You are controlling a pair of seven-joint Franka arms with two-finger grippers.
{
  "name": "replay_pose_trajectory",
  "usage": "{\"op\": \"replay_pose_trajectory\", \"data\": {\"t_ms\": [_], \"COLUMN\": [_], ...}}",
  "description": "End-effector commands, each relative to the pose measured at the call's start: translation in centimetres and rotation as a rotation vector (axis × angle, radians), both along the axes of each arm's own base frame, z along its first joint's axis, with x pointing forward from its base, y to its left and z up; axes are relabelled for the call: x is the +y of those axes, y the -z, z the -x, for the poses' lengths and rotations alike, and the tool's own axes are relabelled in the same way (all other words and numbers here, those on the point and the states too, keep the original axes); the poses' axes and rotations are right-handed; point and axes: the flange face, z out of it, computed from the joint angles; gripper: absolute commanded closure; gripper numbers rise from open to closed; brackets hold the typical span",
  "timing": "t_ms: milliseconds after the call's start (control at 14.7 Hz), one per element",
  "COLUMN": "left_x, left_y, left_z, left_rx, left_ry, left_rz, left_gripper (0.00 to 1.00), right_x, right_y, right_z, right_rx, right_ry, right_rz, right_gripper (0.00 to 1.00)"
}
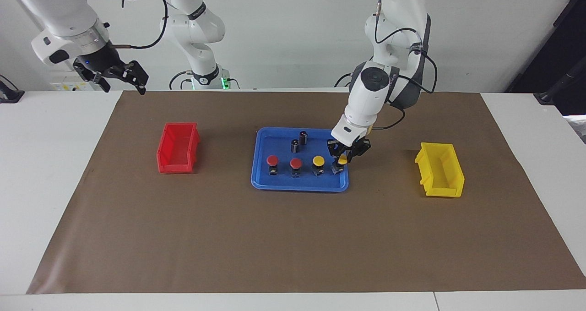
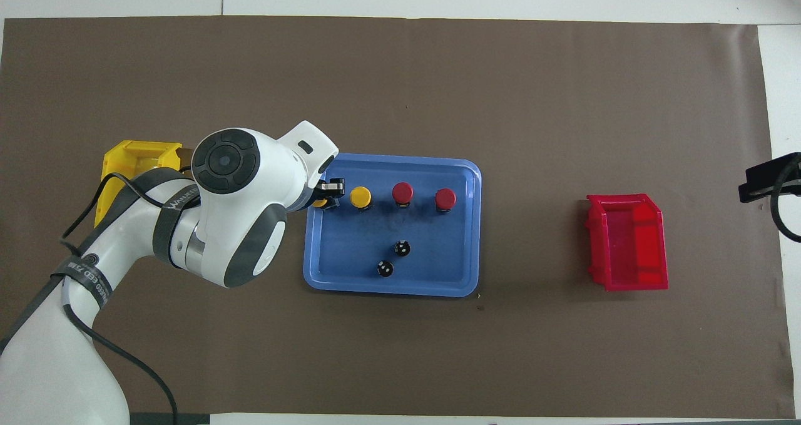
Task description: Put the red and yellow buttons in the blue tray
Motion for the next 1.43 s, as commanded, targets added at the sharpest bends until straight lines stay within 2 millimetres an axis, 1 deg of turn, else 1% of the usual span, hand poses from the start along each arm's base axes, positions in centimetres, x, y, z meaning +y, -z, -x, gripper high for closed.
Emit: {"op": "replay_pose_trajectory", "data": {"t_ms": [0,68,204,407,475,543,679,814,950,1018,1086,1154,1289,1357], "left_x": [-0.3,-0.2,-0.3,-0.5,-0.6,-0.4,0.8,2.8,4.1,6.7,9.4,12.2,18.6,21.2], "left_y": [0.8,0.8,0.4,-0.6,-1.3,-2.0,-4.0,-6.8,-9.5,-10.9,-12.9,-14.7,-18.2,-19.5], "left_z": [0.2,0.1,0.0,-0.3,-0.4,-0.4,-1.1,-2.0,-2.8,-3.7,-4.2,-4.3,-3.8,-3.5], "left_rx": [-0.016,-0.015,-0.012,-0.002,0.007,0.029,0.064,0.066,0.054,0.075,0.08,0.075,0.074,0.076], "left_ry": [-0.014,-0.016,-0.015,-0.014,-0.012,-0.012,-0.013,-0.021,-0.006,0.012,0.05,0.05,0.025,0.055], "left_rz": [0.016,0.015,0.014,0.01,0.006,-0.006,-0.029,-0.029,-0.027,-0.043,-0.046,-0.042,-0.035,-0.034], "left_gripper": [0.96,0.82,0.44,0.15,0.06,0.0,0.0,0.0,0.0,0.0,0.0,0.0,0.0,0.0], "right_x": [-0.3,-0.3,-0.3,-0.6,-0.4,-0.2,-0.1,-0.4,-0.2,-0.3,-0.3,-0.4,-0.7,-0.7], "right_y": [-0.2,-0.2,-0.3,-0.3,-0.3,-0.2,-0.3,-0.2,-0.3,-0.2,-0.2,-0.1,0.0,0.3], "right_z": [-0.1,-0.2,-0.2,-0.1,-0.1,-0.1,0.0,0.1,0.3,0.3,0.3,0.4,0.5,0.5], "right_rx": [-0.02,-0.019,-0.02,-0.021,-0.021,-0.021,-0.022,-0.016,-0.005,-0.005,-0.01,-0.007,-0.004,0.001], "right_ry": [-0.017,-0.017,-0.019,-0.013,-0.014,-0.019,-0.019,-0.014,-0.018,-0.017,-0.017,-0.016,-0.016,-0.035], "right_rz": [-0.005,-0.005,-0.006,-0.008,-0.008,-0.008,-0.008,-0.009,-0.01,-0.01,-0.009,-0.01,-0.011,-0.014], "right_gripper": [0.0,0.0,0.0,0.0,0.0,0.0,0.0,0.0,0.0,0.0,0.0,0.0,0.0,0.0]}}
